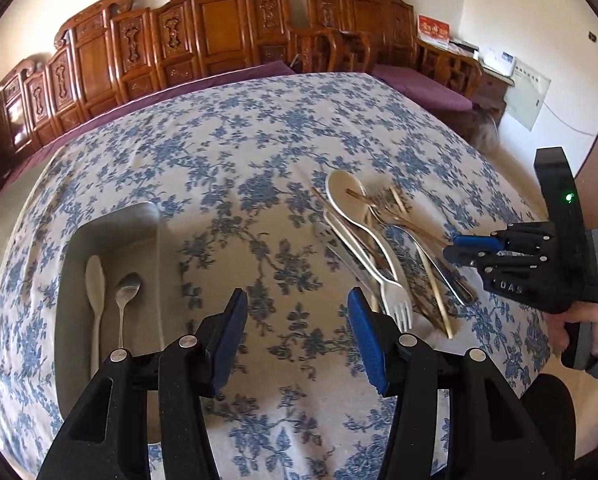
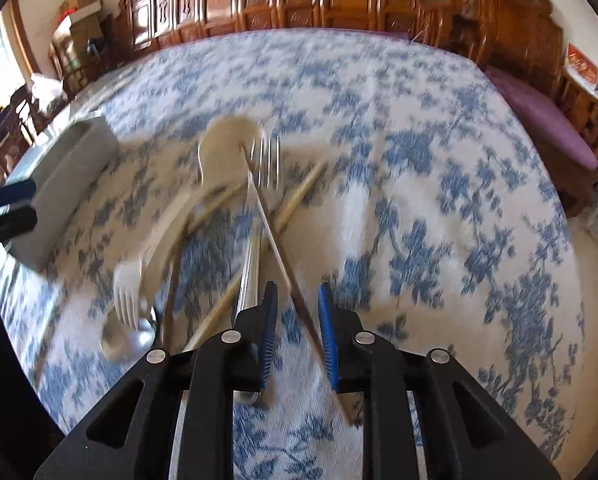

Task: Organize utensils

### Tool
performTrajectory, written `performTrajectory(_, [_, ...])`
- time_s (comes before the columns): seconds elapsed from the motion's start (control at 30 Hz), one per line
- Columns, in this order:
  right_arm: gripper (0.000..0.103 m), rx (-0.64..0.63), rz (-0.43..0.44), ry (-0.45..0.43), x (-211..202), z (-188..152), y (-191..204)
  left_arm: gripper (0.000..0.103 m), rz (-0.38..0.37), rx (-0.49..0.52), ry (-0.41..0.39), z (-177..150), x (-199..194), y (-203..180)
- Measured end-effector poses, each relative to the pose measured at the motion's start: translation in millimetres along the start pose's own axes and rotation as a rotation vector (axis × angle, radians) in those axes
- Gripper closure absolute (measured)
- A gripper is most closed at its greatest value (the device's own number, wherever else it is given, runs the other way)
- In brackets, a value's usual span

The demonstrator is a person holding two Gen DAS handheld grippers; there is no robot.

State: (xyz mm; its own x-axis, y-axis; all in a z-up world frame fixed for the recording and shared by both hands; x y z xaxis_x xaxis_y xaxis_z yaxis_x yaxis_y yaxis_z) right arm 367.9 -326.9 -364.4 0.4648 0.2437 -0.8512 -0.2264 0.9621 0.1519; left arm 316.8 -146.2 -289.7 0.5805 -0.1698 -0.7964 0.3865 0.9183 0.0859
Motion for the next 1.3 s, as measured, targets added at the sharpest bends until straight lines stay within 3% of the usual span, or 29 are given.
performTrajectory(0.07, [0.082,-0.003,0.018,0.004,-2.3,-5.5,-0.1,0.053,-0.003,0.004,0.011,-1.1,3.3,-4.5])
performTrajectory(0.13, [0.092,-0.016,0.010,0.004,-4.2,-10.5,-1.0,0.053,-0.008,0.005,0.022,-1.8,7.5,-7.3])
performTrajectory(0.37, [0.097,-0.030,0.036,-0.012,-13.8,-10.8,2.3,0.053,-0.021,-0.012,0.068,-7.5,24.6,-12.7])
performTrajectory(0.63, [0.097,0.006,0.095,-0.088,-45.0,7.2,0.0,0.053,-0.069,-0.023,0.090,-2.1,40.0,-25.8])
performTrajectory(0.87, [0.097,0.037,0.106,-0.122,-55.2,17.6,-5.5,0.063,-0.132,-0.032,0.087,7.9,52.3,-45.4])
performTrajectory(0.97, [0.097,0.036,0.112,-0.117,-53.6,16.5,-4.8,0.082,-0.181,-0.045,0.116,4.9,62.4,-54.8])
performTrajectory(1.23, [0.097,0.048,0.123,-0.113,-53.1,15.1,-4.8,0.083,-0.232,-0.063,0.156,-0.9,75.4,-70.5])
performTrajectory(1.3, [0.097,0.047,0.124,-0.114,-53.4,15.4,-4.9,0.088,-0.231,-0.063,0.152,-1.4,74.6,-71.7])
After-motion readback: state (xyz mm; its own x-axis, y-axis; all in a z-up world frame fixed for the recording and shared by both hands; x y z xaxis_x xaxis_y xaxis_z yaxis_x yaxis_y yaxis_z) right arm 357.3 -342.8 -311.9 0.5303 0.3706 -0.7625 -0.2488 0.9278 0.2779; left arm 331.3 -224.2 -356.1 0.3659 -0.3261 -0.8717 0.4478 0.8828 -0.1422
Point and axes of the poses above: each gripper's, at about its wrist camera, not at the fingertips, and x roughly the way its jaws point, y to its left, z to its top, the point moved 10 cm from there along x, roughly the way its jaws point, and after that the axes turned 8 degrees about x, right-handed, at the moved point
